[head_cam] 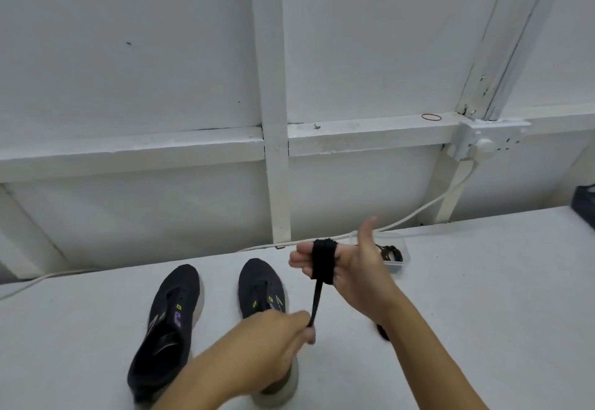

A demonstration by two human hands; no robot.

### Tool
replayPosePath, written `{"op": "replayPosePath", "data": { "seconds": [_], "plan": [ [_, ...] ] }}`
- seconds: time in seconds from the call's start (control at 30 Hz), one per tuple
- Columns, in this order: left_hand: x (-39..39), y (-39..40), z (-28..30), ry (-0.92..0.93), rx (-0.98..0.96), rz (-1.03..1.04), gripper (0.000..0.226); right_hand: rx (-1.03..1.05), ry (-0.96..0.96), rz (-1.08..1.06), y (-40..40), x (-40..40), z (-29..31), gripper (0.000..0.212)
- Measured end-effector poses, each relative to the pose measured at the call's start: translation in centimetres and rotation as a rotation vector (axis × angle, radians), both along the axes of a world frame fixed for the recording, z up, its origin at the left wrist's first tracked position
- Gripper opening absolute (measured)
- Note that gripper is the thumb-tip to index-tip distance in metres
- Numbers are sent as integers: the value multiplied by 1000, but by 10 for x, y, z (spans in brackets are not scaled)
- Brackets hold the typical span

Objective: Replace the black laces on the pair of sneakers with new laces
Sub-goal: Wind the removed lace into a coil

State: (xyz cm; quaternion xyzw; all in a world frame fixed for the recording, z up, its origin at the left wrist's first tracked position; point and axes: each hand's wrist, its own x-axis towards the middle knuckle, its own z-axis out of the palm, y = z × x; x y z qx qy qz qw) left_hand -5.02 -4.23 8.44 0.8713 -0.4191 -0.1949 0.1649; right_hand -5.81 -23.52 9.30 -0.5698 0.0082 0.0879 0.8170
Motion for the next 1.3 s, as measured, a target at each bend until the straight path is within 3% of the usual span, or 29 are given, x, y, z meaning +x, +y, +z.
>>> {"op": "replayPosePath", "data": {
  "seconds": [0.1,0.2,0.33,0.5,0.6,0.7,0.83,1.03,1.3],
  "plan": [
    [1,4,29,-176,110,4,17,-237,71,86,3,-4,-26,120],
    [32,8,54,-230,-121,-11,23,-249,78,284,15,-14,-32,119],
    [50,2,34,308,-617,256,13,22,73,332,16,-21,-15,116],
    [1,-25,-12,899,-932,502,34,196,116,91,11,-22,-12,95],
    [-17,-36,-29,816,-1045,687,28,243,213,-36,16,-24,-24,85],
    [-25,-38,-39,677,-988,719,25,211,285,-114,17,-27,-35,82],
    [-26,-37,-46,855,-958,709,24,164,361,-152,18,-32,-51,78],
    [-21,-50,-71,968,-964,782,21,79,417,-201,14,-33,-66,75],
    [-38,-77,-85,772,-962,861,14,-63,475,-322,6,-33,-84,73]
  ]
}}
